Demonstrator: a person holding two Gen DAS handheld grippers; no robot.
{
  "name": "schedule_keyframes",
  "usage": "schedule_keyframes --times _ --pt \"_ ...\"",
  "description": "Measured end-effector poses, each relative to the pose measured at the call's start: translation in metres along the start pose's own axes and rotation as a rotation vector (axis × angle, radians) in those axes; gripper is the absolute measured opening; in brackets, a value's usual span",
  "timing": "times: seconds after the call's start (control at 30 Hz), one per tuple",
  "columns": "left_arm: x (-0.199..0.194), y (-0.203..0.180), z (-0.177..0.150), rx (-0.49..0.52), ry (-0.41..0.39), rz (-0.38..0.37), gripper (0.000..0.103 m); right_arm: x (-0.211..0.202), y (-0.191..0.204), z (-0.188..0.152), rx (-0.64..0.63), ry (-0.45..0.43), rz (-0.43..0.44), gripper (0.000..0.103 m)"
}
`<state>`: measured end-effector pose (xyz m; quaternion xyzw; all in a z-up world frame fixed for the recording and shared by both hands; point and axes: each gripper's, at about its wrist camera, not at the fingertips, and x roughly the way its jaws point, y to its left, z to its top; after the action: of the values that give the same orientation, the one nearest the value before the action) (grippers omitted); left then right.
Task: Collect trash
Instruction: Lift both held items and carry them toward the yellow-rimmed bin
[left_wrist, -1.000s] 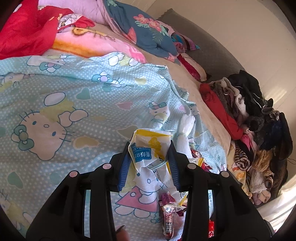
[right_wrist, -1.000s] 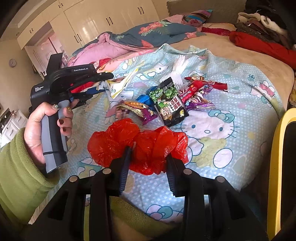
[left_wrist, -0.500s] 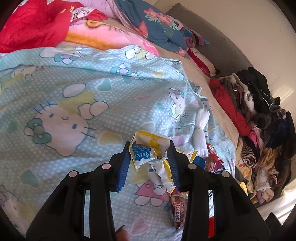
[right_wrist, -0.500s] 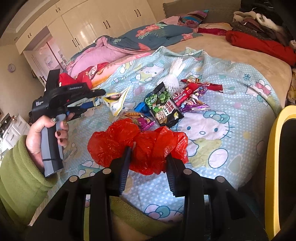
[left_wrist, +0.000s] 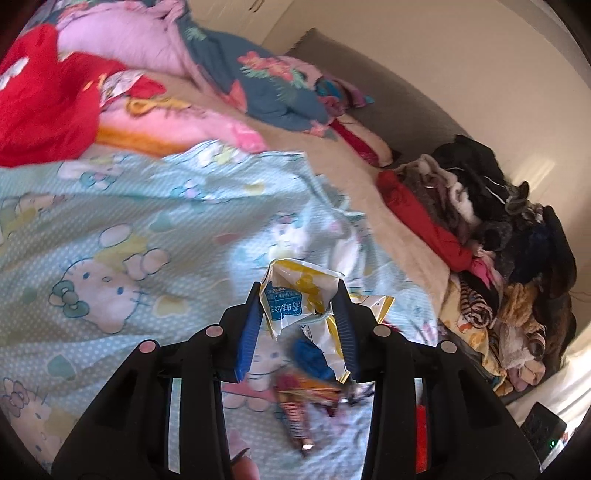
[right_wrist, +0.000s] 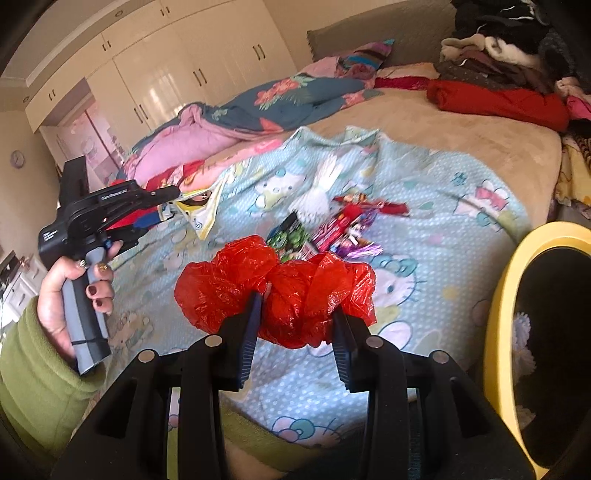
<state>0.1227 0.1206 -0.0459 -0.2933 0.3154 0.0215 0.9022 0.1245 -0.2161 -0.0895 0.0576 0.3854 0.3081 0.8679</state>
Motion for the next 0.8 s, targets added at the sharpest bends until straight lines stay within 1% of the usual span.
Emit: schedule_keyframes --times 0.17,0.4,0.8 --pt "-0.004 -0.028 -0.003 0.056 -0.011 -0.028 0.03 -0.01 -0.007 0.006 0.01 -0.035 -0.018 0.034" --pt "-0.004 -0.059 -0.015 0.131 0.001 -0.056 0.03 -0.026 -0.022 0.013 0.033 -0.082 -0.044 0.034" --pt "0.0 -0.1 -0.036 0.233 0.025 -0.093 0.03 -0.056 -0.054 0.021 0.1 -0.165 -0.092 0.034"
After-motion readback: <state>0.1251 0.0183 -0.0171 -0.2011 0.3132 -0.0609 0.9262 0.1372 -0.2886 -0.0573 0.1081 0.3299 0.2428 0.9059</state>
